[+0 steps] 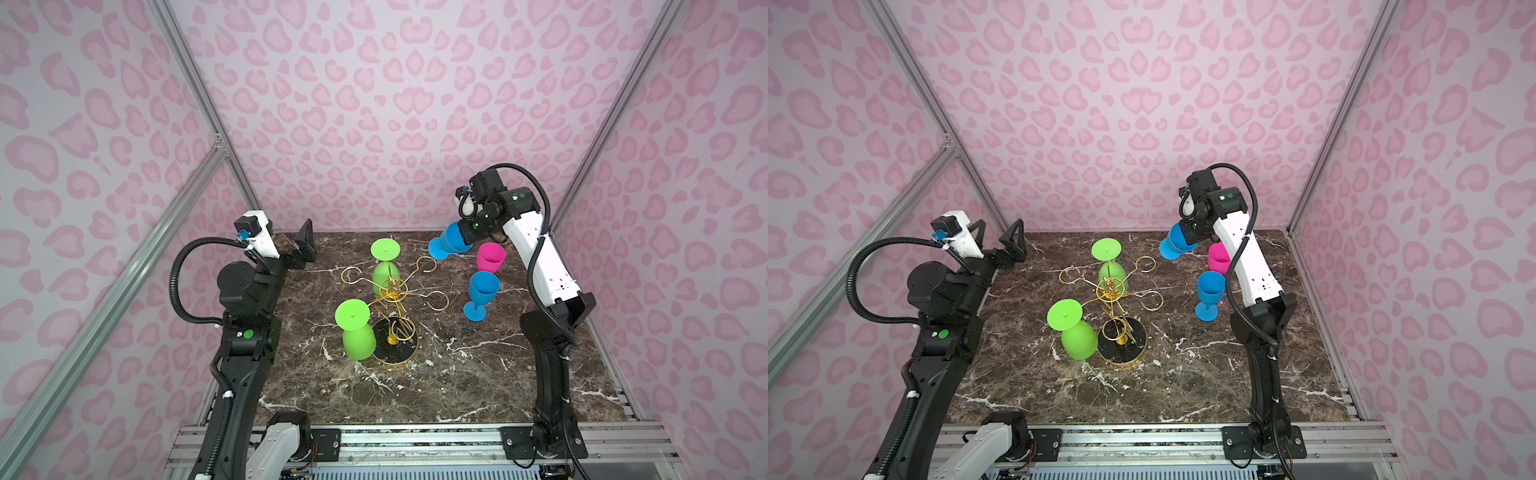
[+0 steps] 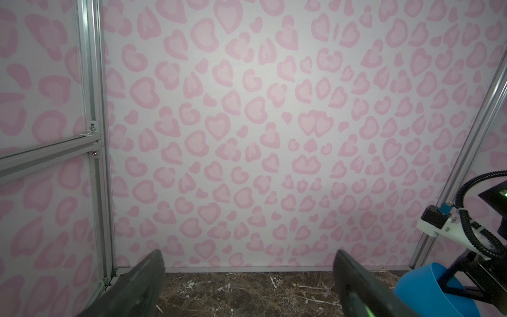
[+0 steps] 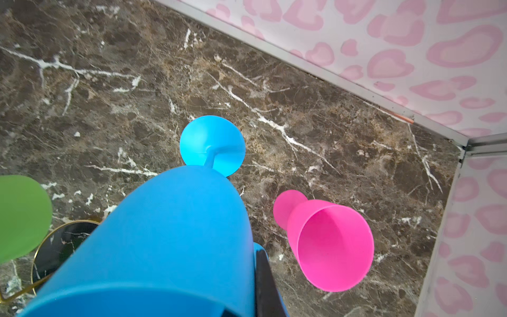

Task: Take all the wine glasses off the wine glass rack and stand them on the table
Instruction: 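Lower the cyan glass upright onto the table beside the magenta glass with the right gripper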

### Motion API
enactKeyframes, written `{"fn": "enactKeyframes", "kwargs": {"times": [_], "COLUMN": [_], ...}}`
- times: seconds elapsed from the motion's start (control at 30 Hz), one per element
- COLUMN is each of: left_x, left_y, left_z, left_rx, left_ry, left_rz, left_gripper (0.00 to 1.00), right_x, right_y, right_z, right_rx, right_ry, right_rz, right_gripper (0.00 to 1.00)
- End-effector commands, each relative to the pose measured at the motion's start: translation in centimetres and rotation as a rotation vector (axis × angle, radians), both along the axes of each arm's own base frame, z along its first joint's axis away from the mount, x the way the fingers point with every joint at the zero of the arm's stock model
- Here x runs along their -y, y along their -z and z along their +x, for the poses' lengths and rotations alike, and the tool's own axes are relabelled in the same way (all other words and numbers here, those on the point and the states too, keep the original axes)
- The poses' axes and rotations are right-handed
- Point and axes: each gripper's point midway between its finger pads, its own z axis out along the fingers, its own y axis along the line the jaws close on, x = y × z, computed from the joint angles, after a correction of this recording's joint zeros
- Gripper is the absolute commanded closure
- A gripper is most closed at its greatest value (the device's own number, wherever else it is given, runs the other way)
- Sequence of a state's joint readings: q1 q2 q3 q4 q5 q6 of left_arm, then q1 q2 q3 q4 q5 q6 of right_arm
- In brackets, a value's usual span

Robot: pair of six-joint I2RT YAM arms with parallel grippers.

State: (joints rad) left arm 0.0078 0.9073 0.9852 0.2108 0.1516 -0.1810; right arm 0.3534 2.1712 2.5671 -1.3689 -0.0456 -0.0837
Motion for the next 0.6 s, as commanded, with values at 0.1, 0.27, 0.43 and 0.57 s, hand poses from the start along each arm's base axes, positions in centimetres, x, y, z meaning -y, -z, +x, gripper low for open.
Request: {"fn": "enactKeyframes", "kwargs": {"times": [0.1, 0.27, 0.43, 0.57], "left_x": [0.1, 0.2, 0.4, 0.5], "left_y": [0.3, 1.0, 1.0, 0.6], "left_z": [-0.2, -0.2, -0.4, -0.6], "left_rx": [-0.001, -0.016, -0.017, -0.008], "left_ry": [0.003, 0.010, 0.019, 0.029], "left_rz": [0.019, 0.018, 0.026, 0.023], "left_gripper": [0.03, 0.03, 0.03, 0.03], "right_x": [-0.6, -0.9, -0.9, -0.7], "right_y": [2.6, 4.6, 6.3, 7.9], "right_z": [-1.5, -1.9, -2.3, -2.5], "right_rx": [-0.081, -0.131, -0.174, -0.217], "right_ry": [-0.067, -0.085, -0.097, -0.103], "right_rz": [-0.089, -0.142, -0.188, -0.216], "right_gripper": [1.00, 1.00, 1.00, 1.00]}}
